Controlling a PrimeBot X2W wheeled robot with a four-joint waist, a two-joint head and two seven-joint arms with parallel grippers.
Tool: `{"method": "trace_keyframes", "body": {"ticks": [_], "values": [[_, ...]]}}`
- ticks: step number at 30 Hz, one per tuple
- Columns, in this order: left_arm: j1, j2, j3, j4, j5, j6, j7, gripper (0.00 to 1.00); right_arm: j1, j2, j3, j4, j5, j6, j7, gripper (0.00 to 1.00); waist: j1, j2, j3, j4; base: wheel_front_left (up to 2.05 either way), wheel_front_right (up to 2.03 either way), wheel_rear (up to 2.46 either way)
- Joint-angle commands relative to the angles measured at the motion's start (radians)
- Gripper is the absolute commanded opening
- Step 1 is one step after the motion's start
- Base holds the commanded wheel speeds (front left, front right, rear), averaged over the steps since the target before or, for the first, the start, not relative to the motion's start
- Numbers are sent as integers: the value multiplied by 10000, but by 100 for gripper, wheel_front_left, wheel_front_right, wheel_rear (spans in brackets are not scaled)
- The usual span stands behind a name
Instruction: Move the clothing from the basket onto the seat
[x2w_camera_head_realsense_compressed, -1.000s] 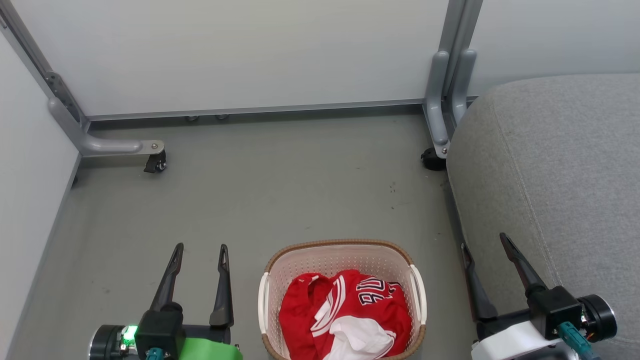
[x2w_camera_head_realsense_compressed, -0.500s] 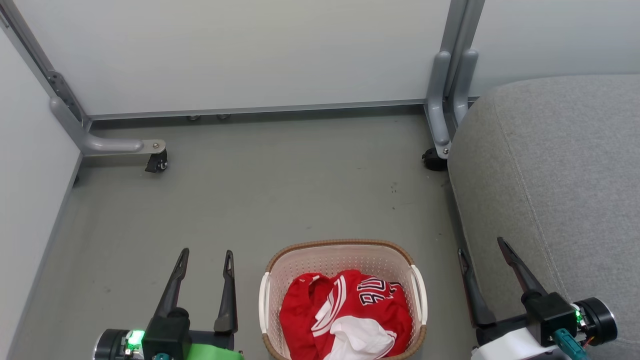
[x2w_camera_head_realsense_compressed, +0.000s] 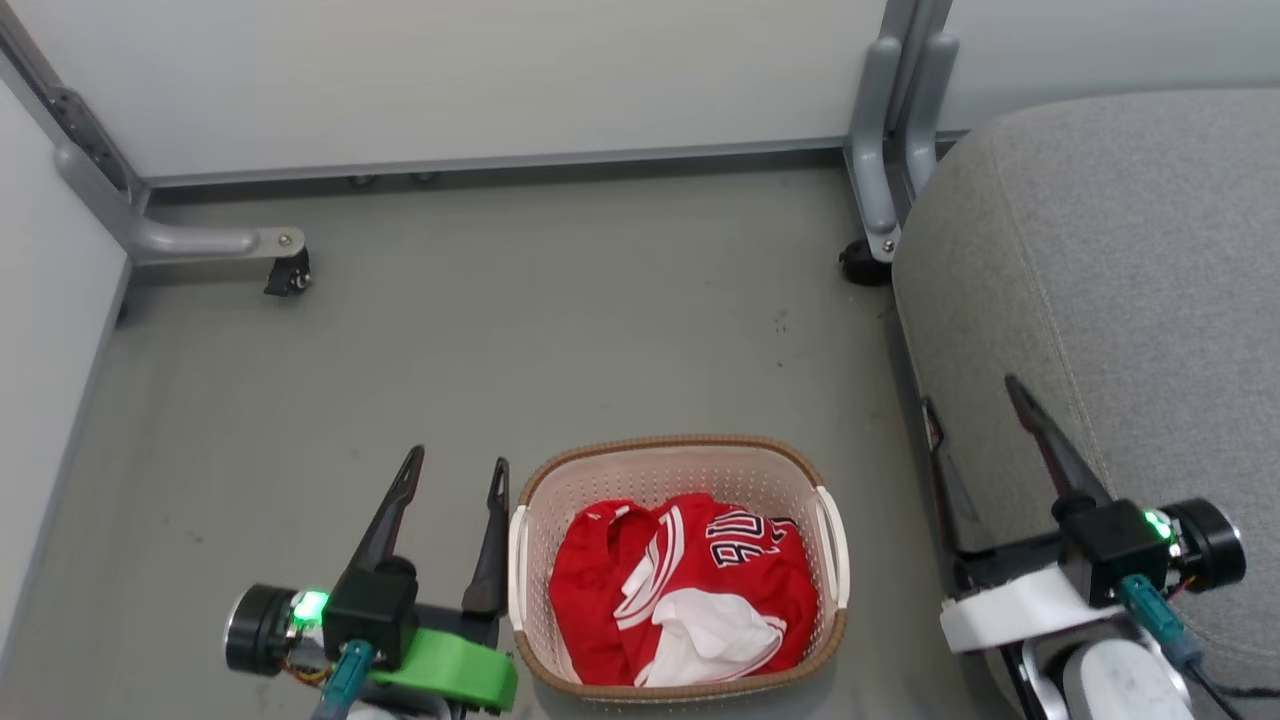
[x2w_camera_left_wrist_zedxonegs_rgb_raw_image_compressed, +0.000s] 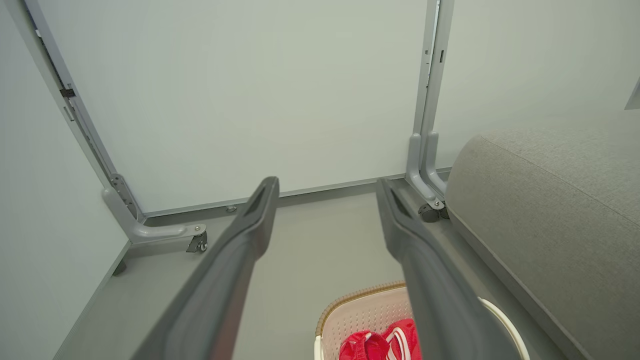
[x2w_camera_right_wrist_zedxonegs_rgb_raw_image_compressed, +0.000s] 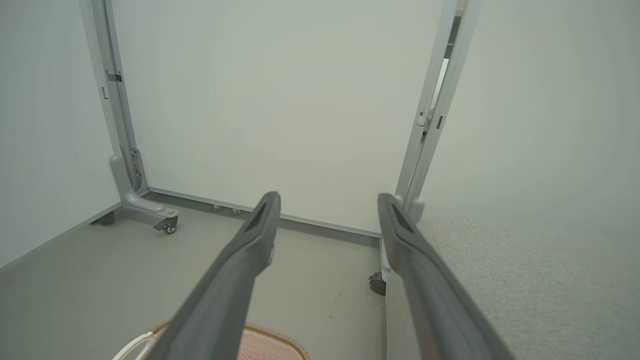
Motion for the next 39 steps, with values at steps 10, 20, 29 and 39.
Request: {"method": "trace_keyframes", "body": {"ticks": [10, 20, 29, 39], "values": [[-3699, 247, -894, 1854, 571, -952, 4, 100, -2785, -499, -515, -544, 52, 1, -33, 100, 0, 0, 4757, -372, 0, 0, 0], [-6454, 860, -2360, 4007, 916, -1194, 0, 100, -4002, -1002, -868, -1189, 354, -1, -33, 100, 0, 0, 7053, -1210, 0, 0, 0], [-8208, 1434, -5431, 5520, 1232, -1188, 4, 100, -4326, -636, -801, -1744, 404, -1, -33, 100, 0, 0, 8296, -1933, 0, 0, 0], [-9683, 1109, -8052, 8246, 596, -1188, 2, 100, -4308, -215, -670, -2289, 444, -3, -34, 100, 0, 0, 8788, -2466, 0, 0, 0]]}}
